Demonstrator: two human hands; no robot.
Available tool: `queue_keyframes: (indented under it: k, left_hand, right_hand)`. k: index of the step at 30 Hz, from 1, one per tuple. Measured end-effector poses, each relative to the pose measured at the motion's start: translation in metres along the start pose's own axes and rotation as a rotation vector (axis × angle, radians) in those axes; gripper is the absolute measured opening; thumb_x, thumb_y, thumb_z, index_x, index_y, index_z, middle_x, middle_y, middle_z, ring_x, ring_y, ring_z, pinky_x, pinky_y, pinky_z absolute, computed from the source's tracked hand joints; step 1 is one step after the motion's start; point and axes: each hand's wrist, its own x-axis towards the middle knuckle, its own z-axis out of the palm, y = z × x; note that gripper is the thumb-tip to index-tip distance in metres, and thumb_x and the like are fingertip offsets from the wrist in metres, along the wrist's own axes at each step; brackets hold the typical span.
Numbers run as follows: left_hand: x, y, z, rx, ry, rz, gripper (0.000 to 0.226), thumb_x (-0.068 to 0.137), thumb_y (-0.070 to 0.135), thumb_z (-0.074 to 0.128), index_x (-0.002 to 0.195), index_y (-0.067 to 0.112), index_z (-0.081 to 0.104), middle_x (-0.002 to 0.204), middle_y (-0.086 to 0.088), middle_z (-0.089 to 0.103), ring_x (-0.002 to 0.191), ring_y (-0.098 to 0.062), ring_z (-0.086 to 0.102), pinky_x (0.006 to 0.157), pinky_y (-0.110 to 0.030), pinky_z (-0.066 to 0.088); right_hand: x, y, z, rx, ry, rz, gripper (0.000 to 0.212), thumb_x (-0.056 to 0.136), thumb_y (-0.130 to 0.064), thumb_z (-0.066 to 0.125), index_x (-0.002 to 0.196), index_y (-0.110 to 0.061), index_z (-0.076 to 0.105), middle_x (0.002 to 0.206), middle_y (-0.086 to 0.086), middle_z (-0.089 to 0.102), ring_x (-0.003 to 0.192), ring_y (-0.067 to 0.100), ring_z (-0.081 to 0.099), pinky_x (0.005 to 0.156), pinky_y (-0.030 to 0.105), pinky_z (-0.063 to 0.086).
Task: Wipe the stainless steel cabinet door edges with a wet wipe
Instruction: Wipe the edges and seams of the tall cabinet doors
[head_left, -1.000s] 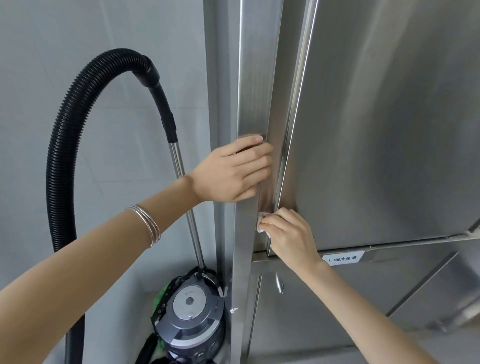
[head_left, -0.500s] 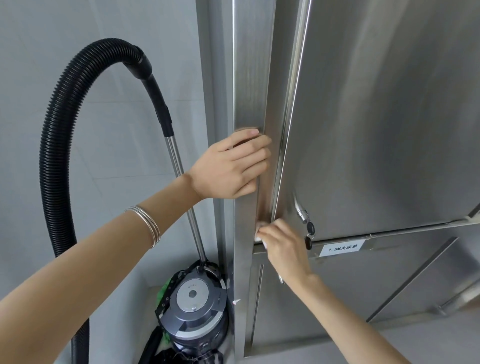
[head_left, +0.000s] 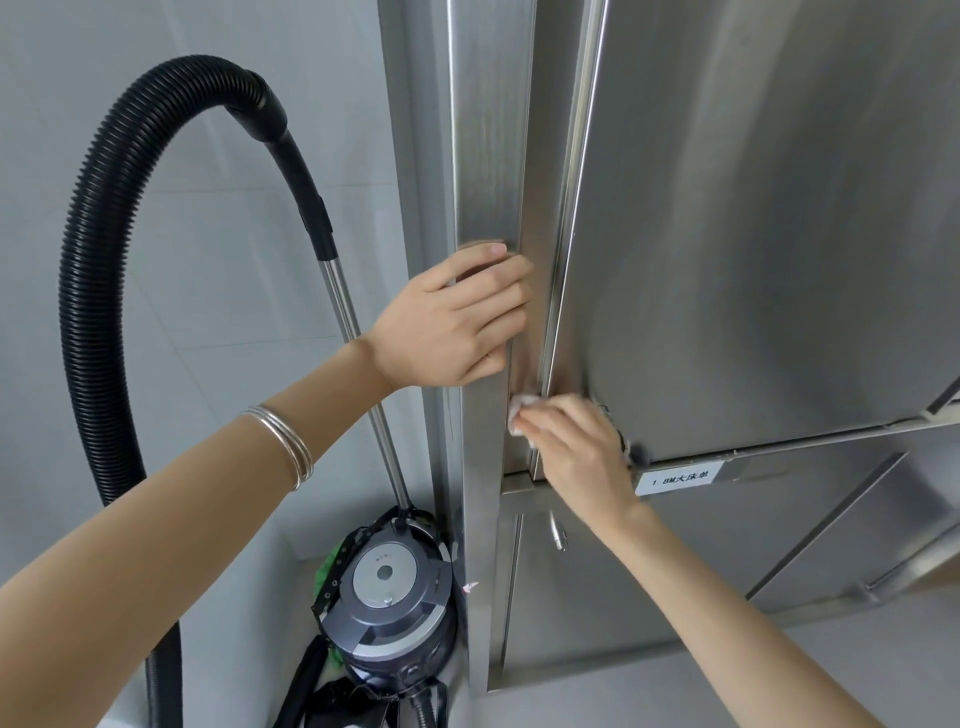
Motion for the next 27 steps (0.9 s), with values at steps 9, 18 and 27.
queue_keyframes:
  k: [9,18,27]
  left_hand:
    - [0.0,0.003,0.0,0.013,0.003,-0.023,0.02,0.084,0.012,0.045,0.081,0.007,0.064,0.093,-0.007,0.066,0.116,-0.024,0.05,0.115,-0.037,0.026]
    - [0.008,0.002,-0.023,-0.068,-0.124,-0.051,0.023,0.09,0.012,0.044,0.085,0.008,0.066,0.098,-0.007,0.065,0.113,-0.025,0.058,0.11,-0.039,0.032]
    - [0.094,0.018,-0.025,-0.189,-0.069,-0.15,0.034,0.083,0.012,0.044,0.107,0.009,0.069,0.122,-0.01,0.064,0.123,-0.03,0.051,0.112,-0.046,0.03]
  right_hand:
    - [-0.032,-0.009,0.011,-0.109,-0.198,-0.036,0.019,0.067,0.01,0.07,0.065,-0.009,0.069,0.067,-0.002,0.064,0.066,0.016,0.053,0.054,0.024,0.045]
    - [-0.014,-0.016,-0.049,0.06,-0.238,0.126,0.044,0.044,0.026,0.065,0.066,-0.012,0.071,0.07,-0.007,0.065,0.069,0.015,0.048,0.051,0.023,0.045]
    - [0.033,0.06,-0.172,-0.045,0.195,0.187,0.033,0.069,0.024,0.061,0.079,-0.005,0.075,0.085,0.002,0.069,0.08,0.021,0.053,0.063,0.042,0.048]
